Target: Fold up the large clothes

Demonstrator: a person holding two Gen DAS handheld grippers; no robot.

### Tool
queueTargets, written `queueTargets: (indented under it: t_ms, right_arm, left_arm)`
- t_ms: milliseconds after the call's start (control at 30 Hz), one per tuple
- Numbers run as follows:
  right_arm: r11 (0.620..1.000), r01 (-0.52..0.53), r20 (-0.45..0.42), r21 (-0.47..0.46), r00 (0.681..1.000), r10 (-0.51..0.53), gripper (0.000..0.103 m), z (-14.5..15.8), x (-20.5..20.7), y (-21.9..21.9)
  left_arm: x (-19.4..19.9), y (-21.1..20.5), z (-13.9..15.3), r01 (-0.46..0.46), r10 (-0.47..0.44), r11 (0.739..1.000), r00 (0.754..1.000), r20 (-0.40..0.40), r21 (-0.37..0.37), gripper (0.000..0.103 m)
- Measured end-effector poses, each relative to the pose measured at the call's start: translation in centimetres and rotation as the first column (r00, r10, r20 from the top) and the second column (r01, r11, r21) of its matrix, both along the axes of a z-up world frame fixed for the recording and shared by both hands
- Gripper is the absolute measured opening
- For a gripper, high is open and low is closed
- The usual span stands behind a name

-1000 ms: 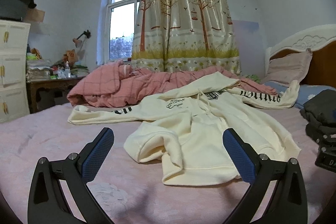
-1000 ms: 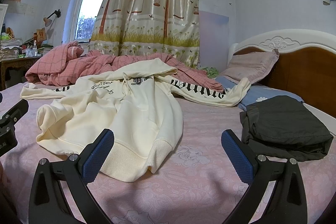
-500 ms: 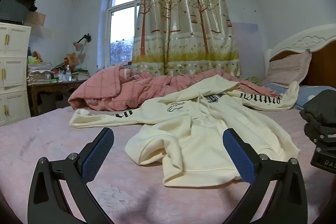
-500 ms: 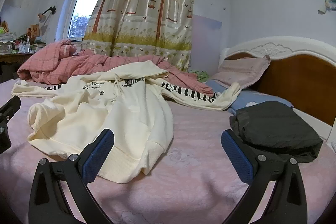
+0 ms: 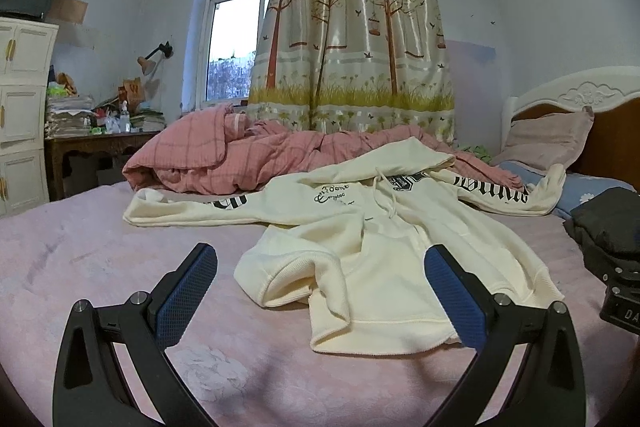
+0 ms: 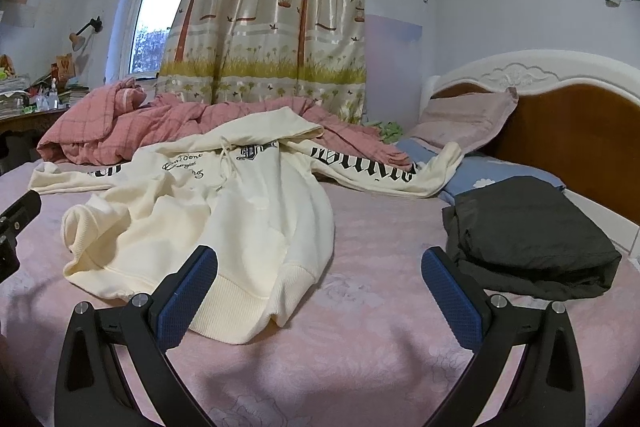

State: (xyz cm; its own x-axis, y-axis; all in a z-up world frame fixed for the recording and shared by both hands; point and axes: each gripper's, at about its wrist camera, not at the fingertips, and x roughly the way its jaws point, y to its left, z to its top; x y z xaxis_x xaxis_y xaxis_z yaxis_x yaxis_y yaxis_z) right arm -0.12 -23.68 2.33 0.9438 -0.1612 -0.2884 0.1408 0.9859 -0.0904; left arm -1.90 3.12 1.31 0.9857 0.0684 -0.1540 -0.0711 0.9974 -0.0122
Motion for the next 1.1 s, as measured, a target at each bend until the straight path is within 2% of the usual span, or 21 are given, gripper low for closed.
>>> queueTargets:
  t_ms: [200,367,567,667,767,867,933,1000,1033,1100]
  right_arm:
    - [0.999,-0.041,-0.011,0.032,0.999,0.041,0.103,0.4,0.2,-0.2]
    - [0.998,-0.036,-0.027,0.05,0.999,0.037,0.103,0.4,0.3,-0.3]
    - [0.998,-0.032,-0.039,0.046,0.999,0.034,0.103,0.3,0.5,-0.2]
    - [0.997,-0.049,-0.057,0.066,0.997,0.052,0.103,0.4,0.7,-0.7]
    - [0.97,-0.139,-0.083,0.202,0.984,0.158,0.103,0.9,0.6,-1.7]
    - [0.959,-0.142,-0.088,0.246,0.982,0.168,0.103,1.7,0.5,-2.7]
    - [0.943,-0.127,-0.109,0.308,0.98,0.167,0.103,1.9,1.1,-4.2]
    - [0.908,-0.117,-0.137,0.402,0.973,0.186,0.103,1.4,2.0,-6.0]
    - [0.887,-0.108,-0.167,0.448,0.965,0.202,0.103,0.9,2.8,-6.8]
    - [0.85,-0.147,-0.258,0.506,0.915,0.312,0.1,-0.7,4.8,-7.0]
  left_arm:
    - [-0.2,0.2,0.8,-0.026,0.026,1.0,1.0,0.009,0.012,0.103]
    - [-0.2,1.2,1.2,-0.031,0.031,1.0,0.999,0.015,-0.003,0.103]
    - [-0.3,1.1,1.6,-0.064,0.063,0.997,0.997,0.034,0.041,0.103]
    - [-0.1,1.4,1.9,-0.05,0.049,0.998,0.999,0.017,0.04,0.103]
    - [1.3,2.1,2.3,-0.008,0.011,1.0,0.994,-0.11,0.027,0.103]
    - [1.3,3.8,2.8,-0.02,0.021,1.0,0.994,-0.105,0.016,0.103]
    - [2.7,5.4,2.9,-0.018,0.017,1.0,0.985,-0.173,-0.002,0.103]
    - [5.0,7.0,2.0,-0.012,0.003,0.999,0.957,-0.291,-0.03,0.102]
    - [6.1,8.1,1.2,-0.031,0.009,0.998,0.939,-0.343,-0.059,0.099]
    - [7.5,10.1,-0.2,-0.083,0.018,0.987,0.905,-0.425,-0.135,0.091]
